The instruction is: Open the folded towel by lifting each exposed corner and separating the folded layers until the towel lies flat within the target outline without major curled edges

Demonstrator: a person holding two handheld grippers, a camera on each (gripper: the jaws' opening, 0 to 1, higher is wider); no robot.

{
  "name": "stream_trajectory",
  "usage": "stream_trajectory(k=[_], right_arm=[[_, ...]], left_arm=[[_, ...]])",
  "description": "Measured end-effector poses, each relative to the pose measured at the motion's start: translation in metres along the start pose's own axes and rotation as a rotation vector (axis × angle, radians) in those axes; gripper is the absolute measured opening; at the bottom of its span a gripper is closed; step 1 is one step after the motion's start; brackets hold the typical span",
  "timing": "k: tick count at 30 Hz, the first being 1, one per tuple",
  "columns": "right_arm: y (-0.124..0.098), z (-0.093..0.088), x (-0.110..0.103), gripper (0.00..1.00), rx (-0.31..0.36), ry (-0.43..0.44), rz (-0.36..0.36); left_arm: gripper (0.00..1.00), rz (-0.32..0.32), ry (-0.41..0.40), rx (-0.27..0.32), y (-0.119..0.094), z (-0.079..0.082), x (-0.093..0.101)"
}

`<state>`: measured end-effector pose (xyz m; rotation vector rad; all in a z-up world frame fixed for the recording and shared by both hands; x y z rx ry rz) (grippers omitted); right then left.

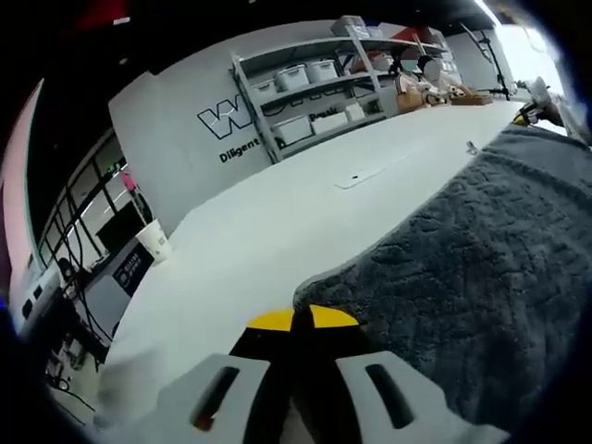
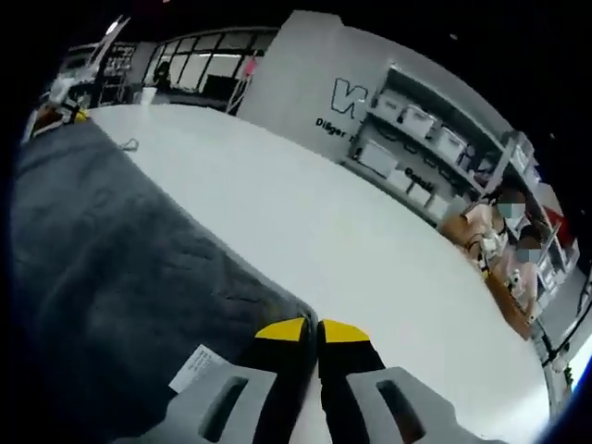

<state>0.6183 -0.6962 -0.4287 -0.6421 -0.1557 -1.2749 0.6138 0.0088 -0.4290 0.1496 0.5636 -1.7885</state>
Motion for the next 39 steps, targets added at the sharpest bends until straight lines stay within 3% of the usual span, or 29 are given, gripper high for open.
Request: stream_trajectory(k=[19, 28, 33, 39], right_arm=[[-0.0017, -0.0034, 0.0073, 0.00, 0.022, -0.071, -0.007], [-0.0032, -0.0051, 0.0059, 0.00, 0.028, -0.082, -0.003], [-0.0031, -0.0046, 0.0057, 0.00, 0.029, -0.091, -0.004], [-0.0016, -0.0038, 0.0066, 0.00, 0.019, -0.103, -0.013]], left_arm=[[0.02, 0.012, 0.161, -0.050, 0.0050, 0.0011, -0.0026], [0.02, 0.016, 0.173, -0.054, 0.0046, 0.0011, -0.0037], [0.02, 0.034, 0.268, -0.042, 0.0054, 0.0035, -0.0040], [0.02, 0.041, 0.277, -0.037, 0.0056, 0.0041, -0.0041]])
Point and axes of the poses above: the point that each gripper's makers call its tool centre point, and the gripper's own axes: y roughly forward along the fingers, x roughly to its right, z roughly out of its top, the point moved 1 cm from there along -y, roughly backward along the fingers, and after that the axes turned 8 degrees about x, right-handed, at the moved point
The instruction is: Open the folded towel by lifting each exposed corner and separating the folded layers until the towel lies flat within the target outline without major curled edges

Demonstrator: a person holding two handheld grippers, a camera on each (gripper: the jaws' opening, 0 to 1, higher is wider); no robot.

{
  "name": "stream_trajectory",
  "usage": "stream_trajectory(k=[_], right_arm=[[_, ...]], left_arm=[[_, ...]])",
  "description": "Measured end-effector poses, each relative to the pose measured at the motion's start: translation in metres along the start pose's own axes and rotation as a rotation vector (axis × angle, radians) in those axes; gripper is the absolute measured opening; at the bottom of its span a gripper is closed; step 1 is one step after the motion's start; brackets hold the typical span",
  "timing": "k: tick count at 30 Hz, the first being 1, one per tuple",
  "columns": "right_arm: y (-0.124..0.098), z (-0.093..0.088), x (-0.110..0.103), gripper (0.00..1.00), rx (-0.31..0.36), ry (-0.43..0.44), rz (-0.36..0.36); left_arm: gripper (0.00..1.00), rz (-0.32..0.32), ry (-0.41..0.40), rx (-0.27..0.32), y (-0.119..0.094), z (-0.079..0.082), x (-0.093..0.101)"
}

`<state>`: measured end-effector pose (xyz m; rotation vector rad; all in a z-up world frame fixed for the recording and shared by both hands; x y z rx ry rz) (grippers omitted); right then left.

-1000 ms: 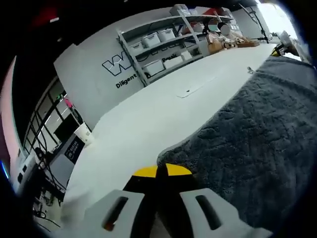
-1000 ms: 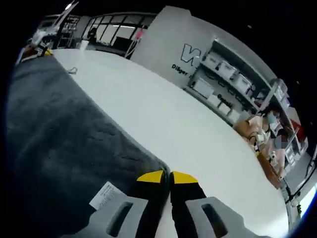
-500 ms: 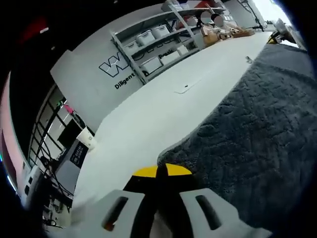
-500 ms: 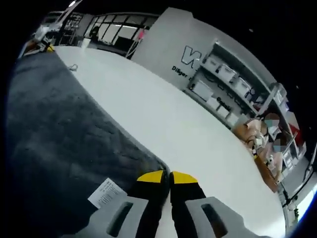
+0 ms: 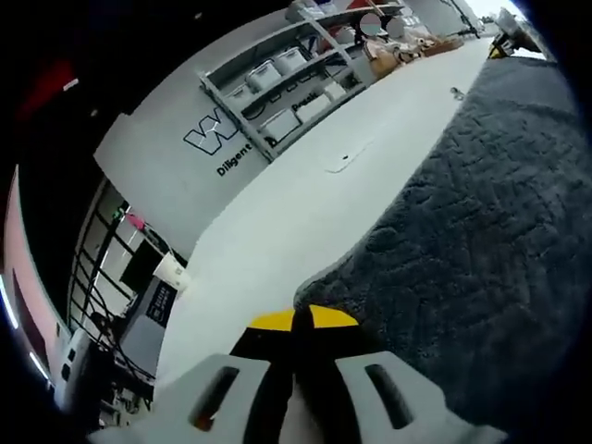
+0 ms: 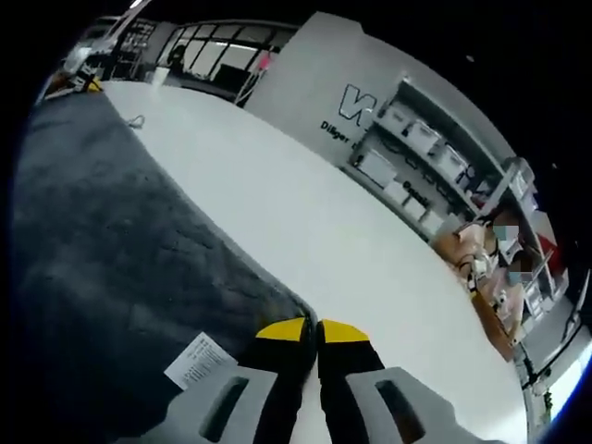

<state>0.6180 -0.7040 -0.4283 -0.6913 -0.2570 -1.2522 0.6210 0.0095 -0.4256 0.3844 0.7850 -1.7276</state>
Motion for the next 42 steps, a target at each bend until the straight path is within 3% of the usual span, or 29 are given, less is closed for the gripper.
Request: stream_trajectory(k=[5, 13, 21, 23, 25, 31, 42], right_arm=[[0.000, -0.001, 0.000, 0.00, 0.008, 0.000, -0.002], [0.000, -0.001, 0.000, 0.00, 0.016, -0.006, -0.002], [0.001, -0.002, 0.002, 0.01, 0.000, 0.018, -0.024], [0.000, -0.002, 0.010, 0.07, -0.013, 0.006, -0.072], [-0.002, -0.002, 0.009, 0.11, -0.019, 0.021, -0.077], [-0.003, 0.001, 0.017, 0.26, -0.053, 0.041, -0.147], [-0.018, -0.002, 0.030, 0.57, -0.088, 0.143, -0.208]], left_arm=[[0.02, 0.020, 0.054, 0.018, -0.001, 0.001, 0.001], [0.03, 0.023, 0.057, 0.024, 0.000, 0.002, 0.000], [0.03, 0.008, -0.008, 0.021, 0.001, 0.001, -0.002], [0.04, 0.008, -0.012, 0.028, 0.001, 0.001, -0.002], [0.04, 0.007, -0.021, 0.037, 0.001, 0.002, -0.002], [0.12, 0.017, -0.116, 0.046, -0.001, 0.001, -0.008], [0.42, 0.043, -0.290, 0.041, -0.015, -0.005, -0.022]])
Point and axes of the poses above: the point that each gripper's makers call its tool centre point, and the gripper's own axes: y roughly forward along the fingers, x roughly to its right, z roughly out of its top, the point moved 1 cm from there along -y, roughly backward along the fingers, and after that the axes turned 8 degrees about x, right-handed, at the moved point
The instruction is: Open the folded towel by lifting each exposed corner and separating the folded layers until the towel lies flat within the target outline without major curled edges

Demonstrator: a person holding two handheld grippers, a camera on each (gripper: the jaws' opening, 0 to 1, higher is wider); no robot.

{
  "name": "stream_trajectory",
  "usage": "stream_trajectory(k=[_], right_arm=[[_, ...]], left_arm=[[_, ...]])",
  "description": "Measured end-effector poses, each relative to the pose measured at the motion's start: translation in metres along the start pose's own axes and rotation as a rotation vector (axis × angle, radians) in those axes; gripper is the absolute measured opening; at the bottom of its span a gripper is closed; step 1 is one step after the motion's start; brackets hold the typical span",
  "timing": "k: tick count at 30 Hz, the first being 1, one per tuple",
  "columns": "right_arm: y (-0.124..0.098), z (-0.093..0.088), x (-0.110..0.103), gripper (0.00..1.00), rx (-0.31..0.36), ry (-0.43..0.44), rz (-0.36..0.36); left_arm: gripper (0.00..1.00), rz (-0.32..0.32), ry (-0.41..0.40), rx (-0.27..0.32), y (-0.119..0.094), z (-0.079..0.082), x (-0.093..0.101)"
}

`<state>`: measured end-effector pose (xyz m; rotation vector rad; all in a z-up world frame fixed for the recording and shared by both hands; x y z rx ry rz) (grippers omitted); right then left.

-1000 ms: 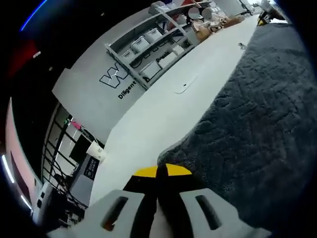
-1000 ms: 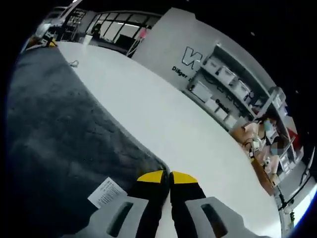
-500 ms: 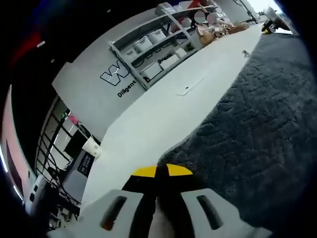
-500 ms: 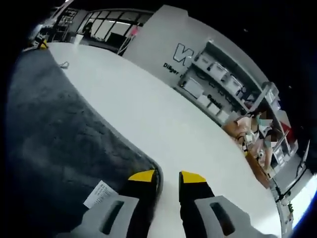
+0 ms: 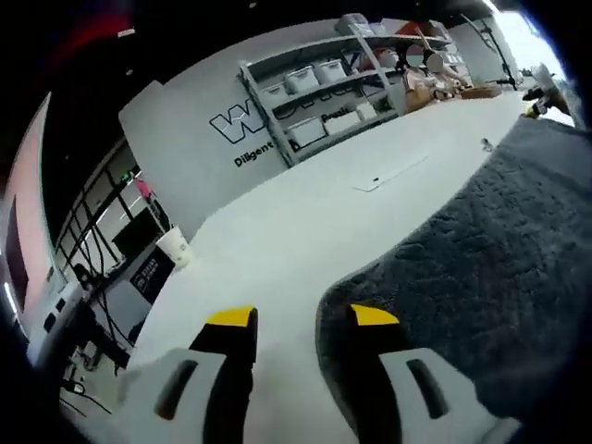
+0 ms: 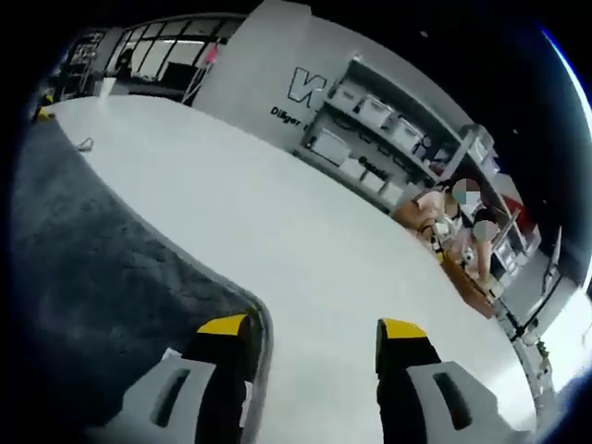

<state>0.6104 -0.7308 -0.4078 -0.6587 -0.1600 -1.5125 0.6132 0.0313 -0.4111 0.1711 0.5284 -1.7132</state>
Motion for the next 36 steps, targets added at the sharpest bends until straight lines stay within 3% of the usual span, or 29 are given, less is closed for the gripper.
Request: stream_trajectory(k=[5, 10, 12, 15, 17, 23, 25, 28, 32, 36], right_arm=[[-0.009, 0.002, 0.009, 0.72, 0.001, 0.038, -0.021], [-0.018, 0.008, 0.006, 0.82, 0.007, 0.056, 0.014], [-0.021, 0.010, 0.005, 0.83, 0.008, 0.057, 0.022], [-0.040, 0.015, -0.002, 0.84, 0.027, 0.070, 0.046], [-0.052, 0.019, -0.009, 0.90, 0.038, 0.067, 0.056], [-0.086, 0.023, -0.032, 1.00, 0.027, 0.126, 0.106], [-0.096, 0.024, -0.042, 0.99, 0.030, 0.128, 0.135], [-0.094, 0.017, -0.042, 0.99, 0.018, 0.147, 0.157], [-0.106, 0.008, -0.049, 0.99, 0.003, 0.227, 0.178], [-0.119, 0.000, -0.059, 0.99, -0.005, 0.256, 0.200]], left_arm=[[0.58, 0.007, -0.159, 0.019, -0.007, -0.003, -0.003], [0.72, -0.067, -0.353, 0.083, -0.017, 0.002, 0.009], [0.77, -0.079, -0.392, 0.099, -0.021, 0.004, 0.011], [0.86, -0.108, -0.488, 0.108, -0.030, 0.006, 0.017], [0.93, -0.131, -0.487, 0.113, -0.034, 0.009, 0.021], [0.99, -0.157, -0.489, 0.128, -0.049, 0.020, 0.032], [0.99, -0.180, -0.490, 0.131, -0.056, 0.024, 0.039], [0.99, -0.197, -0.487, 0.124, -0.066, 0.028, 0.047], [0.99, -0.198, -0.495, 0.158, -0.086, 0.039, 0.054], [0.99, -0.218, -0.497, 0.144, -0.104, 0.041, 0.067]])
Point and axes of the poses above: the point that each gripper's makers call its tool centre point, and the gripper's own axes: y roughly forward along the fingers, x roughly to its right, z roughly out of its top, the point moved 1 cm from there along -y, roughly backward along the fingers, and after that the axes turned 8 degrees about x, right-handed, at the moved point
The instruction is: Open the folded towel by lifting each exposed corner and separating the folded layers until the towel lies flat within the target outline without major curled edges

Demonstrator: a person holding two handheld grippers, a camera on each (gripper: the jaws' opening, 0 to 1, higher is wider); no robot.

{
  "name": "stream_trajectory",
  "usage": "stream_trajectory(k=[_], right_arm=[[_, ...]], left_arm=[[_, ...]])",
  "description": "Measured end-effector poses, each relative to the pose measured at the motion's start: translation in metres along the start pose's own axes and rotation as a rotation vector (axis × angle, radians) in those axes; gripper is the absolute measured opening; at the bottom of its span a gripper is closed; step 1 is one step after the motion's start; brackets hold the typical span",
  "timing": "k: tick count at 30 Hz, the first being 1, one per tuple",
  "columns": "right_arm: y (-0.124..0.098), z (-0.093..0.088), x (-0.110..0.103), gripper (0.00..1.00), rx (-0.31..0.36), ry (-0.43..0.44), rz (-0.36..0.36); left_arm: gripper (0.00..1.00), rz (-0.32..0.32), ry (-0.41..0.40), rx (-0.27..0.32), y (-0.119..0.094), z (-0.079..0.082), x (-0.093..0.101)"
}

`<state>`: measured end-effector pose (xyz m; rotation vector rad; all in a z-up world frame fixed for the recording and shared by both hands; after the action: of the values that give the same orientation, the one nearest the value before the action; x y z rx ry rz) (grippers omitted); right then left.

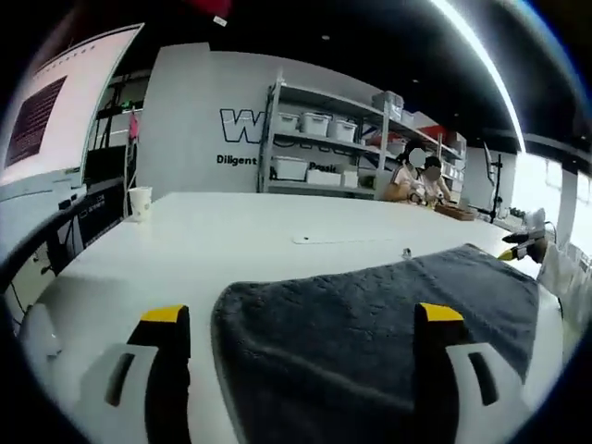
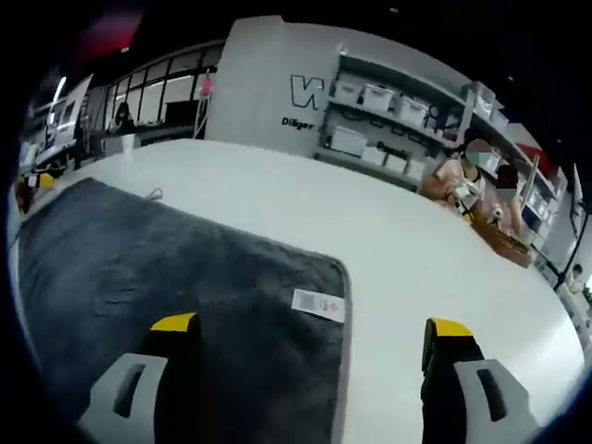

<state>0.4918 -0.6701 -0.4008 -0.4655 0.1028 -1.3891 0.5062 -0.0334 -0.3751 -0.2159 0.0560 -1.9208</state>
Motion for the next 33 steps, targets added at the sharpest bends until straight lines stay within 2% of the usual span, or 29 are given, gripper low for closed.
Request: stream_trajectory(k=[6, 11, 16, 24, 29, 33], right_arm=[[-0.016, -0.011, -0.022, 0.97, -0.005, 0.040, 0.059], [-0.026, -0.016, -0.040, 0.96, -0.005, 0.067, 0.104], [-0.035, -0.018, -0.056, 0.87, 0.009, 0.107, 0.148], [-0.035, -0.030, -0.075, 0.87, -0.021, 0.106, 0.191], [-0.033, -0.040, -0.078, 0.86, -0.051, 0.095, 0.207], [-0.034, -0.042, -0.078, 0.86, -0.054, 0.110, 0.221]], left_arm=[[0.99, -0.002, 0.006, -0.027, -0.015, -0.009, 0.014], [0.99, -0.010, -0.007, -0.063, -0.024, -0.024, 0.029], [0.99, -0.039, 0.020, -0.100, -0.024, -0.038, 0.049], [0.99, -0.017, 0.052, -0.159, -0.022, -0.057, 0.055], [0.99, -0.036, 0.045, -0.182, -0.022, -0.065, 0.062], [0.99, -0.025, 0.054, -0.194, -0.023, -0.069, 0.060]])
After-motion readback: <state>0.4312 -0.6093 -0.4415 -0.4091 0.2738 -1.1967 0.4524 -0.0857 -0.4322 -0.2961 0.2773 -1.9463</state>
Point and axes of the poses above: the point that each gripper's makers call its tool centre point, and the gripper's own axes: y roughly forward along the fingers, x roughly to its right, z roughly out of its top, the point moved 1 cm from there along -y, roughly backward along the fingers, and after that the axes turned 8 degrees about x, right-handed, at the moved point
